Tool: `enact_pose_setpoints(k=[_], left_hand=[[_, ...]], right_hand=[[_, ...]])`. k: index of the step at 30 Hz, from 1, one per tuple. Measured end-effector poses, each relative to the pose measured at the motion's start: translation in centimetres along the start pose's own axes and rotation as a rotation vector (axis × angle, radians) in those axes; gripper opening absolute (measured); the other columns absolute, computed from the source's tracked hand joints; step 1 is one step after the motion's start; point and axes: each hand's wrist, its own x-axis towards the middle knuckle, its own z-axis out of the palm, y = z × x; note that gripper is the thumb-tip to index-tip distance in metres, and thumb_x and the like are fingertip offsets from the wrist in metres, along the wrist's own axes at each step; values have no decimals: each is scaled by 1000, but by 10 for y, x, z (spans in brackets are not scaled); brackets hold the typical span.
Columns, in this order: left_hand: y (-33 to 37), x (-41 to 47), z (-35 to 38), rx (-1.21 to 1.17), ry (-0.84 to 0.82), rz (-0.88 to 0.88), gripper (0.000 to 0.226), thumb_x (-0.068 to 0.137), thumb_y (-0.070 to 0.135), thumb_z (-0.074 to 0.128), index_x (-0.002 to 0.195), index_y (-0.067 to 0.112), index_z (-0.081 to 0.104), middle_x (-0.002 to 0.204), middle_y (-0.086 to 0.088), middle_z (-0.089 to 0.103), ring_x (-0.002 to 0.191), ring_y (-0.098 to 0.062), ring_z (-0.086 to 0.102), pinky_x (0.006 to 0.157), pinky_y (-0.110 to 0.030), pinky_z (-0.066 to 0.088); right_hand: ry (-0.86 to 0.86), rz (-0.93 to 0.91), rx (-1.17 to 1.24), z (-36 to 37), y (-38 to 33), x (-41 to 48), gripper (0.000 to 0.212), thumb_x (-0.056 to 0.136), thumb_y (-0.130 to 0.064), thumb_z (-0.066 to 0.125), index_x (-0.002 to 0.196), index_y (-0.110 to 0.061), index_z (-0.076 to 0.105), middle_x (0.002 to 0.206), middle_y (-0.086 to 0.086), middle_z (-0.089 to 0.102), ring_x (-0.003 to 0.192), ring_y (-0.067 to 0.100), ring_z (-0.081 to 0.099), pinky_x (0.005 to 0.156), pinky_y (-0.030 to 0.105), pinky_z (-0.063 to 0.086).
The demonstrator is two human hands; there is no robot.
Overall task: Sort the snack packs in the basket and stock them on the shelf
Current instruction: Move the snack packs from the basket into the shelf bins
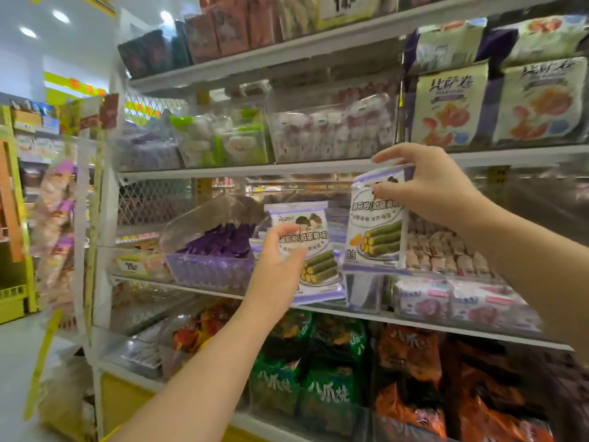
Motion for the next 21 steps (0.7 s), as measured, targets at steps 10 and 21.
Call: enact_pose_setpoints(k=[10,21], left_hand=[[14,25,20,293,134,218,30,100,8,43,116,29,60,126,2,37,90,18,42,71,10,26],[9,39,5,283,199,236,36,98,6,46,101,40,56,119,3,41,83,32,41,68,7,30]], right_hand=[[21,-18,-447,32,9,25,22,76,-17,63,95,-23,71,76,-2,60,76,23,57,64,28,41],[132,-212,-543,85,23,33,18,78,-13,56,91,-18,68,89,3,69,81,32,62,60,31,37]])
